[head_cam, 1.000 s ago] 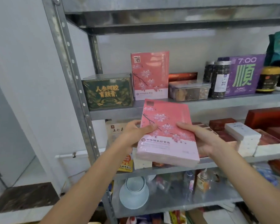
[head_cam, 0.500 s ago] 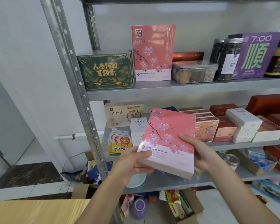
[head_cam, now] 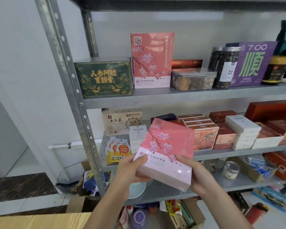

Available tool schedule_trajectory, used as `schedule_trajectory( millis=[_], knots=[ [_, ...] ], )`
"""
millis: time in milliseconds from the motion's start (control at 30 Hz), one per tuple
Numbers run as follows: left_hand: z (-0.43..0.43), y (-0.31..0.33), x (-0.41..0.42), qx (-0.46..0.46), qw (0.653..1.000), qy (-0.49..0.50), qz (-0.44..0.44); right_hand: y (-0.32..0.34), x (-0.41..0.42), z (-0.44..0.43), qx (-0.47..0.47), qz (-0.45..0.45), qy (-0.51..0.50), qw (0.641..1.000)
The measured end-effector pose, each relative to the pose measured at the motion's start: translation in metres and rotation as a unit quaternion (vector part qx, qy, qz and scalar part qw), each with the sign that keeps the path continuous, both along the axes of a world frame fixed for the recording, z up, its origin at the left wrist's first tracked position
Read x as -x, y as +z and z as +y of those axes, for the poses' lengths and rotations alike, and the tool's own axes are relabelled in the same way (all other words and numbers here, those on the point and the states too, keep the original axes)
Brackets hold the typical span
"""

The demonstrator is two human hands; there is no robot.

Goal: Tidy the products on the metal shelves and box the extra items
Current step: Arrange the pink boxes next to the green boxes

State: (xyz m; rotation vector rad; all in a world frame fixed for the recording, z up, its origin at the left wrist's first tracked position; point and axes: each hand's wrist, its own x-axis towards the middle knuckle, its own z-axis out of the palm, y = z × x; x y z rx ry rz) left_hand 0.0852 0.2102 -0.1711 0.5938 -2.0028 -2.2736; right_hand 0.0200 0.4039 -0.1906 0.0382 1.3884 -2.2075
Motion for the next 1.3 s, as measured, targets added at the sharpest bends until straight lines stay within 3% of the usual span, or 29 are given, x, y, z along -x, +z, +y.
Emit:
schedule_trajectory(
  millis=[200,233,300,367,433,500,533,567,667,700,833,933,1033,1200,1300],
  knots=[
    [0.006,0.003,0.005,0.031,0.999,-0.009,0.007,-0.001,-0.003,0.014,0.076,-0.037,0.006,0.996],
    [0.009,0.003,0.006,0.066,0.997,-0.02,0.014,0.0,-0.003,0.015,0.071,-0.036,-0.005,0.997],
    [0.009,-0.001,0.01,0.236,0.969,-0.052,0.057,0.004,-0.002,0.014,0.053,-0.035,-0.036,0.997],
    [0.007,-0.005,0.011,0.445,0.89,-0.045,0.091,0.008,0.0,0.013,0.04,-0.031,-0.079,0.996],
    [0.01,-0.005,0.011,0.567,0.803,-0.086,0.165,0.013,0.002,0.013,0.028,-0.029,-0.117,0.992],
    [0.016,-0.007,0.015,0.709,0.652,-0.136,0.233,0.02,0.003,0.014,0.01,-0.036,-0.12,0.992],
    [0.019,-0.007,0.017,0.752,0.593,-0.13,0.258,0.024,0.002,0.014,0.007,-0.044,-0.106,0.993],
    [0.022,-0.006,0.019,0.764,0.572,-0.11,0.278,0.027,0.001,0.013,0.009,-0.057,-0.089,0.994],
    [0.019,-0.003,0.027,0.719,0.592,-0.028,0.362,0.029,0.0,0.015,0.046,-0.064,-0.045,0.996],
    [0.018,-0.002,0.027,0.696,0.622,-0.017,0.358,0.028,0.001,0.018,0.061,-0.058,-0.037,0.996],
    [0.013,0.011,0.022,0.495,0.838,0.015,0.229,0.014,0.013,0.028,0.062,-0.029,-0.051,0.996],
    [0.014,0.012,0.025,0.333,0.927,0.01,0.175,-0.001,0.02,0.033,0.0,-0.002,-0.112,0.994],
    [0.024,0.013,0.025,0.205,0.968,-0.002,0.146,-0.01,0.023,0.033,0.071,-0.033,-0.096,0.992],
    [0.035,0.009,0.026,0.018,0.993,0.042,0.112,-0.03,0.025,0.028,0.183,-0.069,-0.147,0.97],
    [0.043,0.003,0.027,-0.062,0.993,0.069,0.075,-0.034,0.014,0.02,0.211,-0.076,-0.102,0.969]
  ],
)
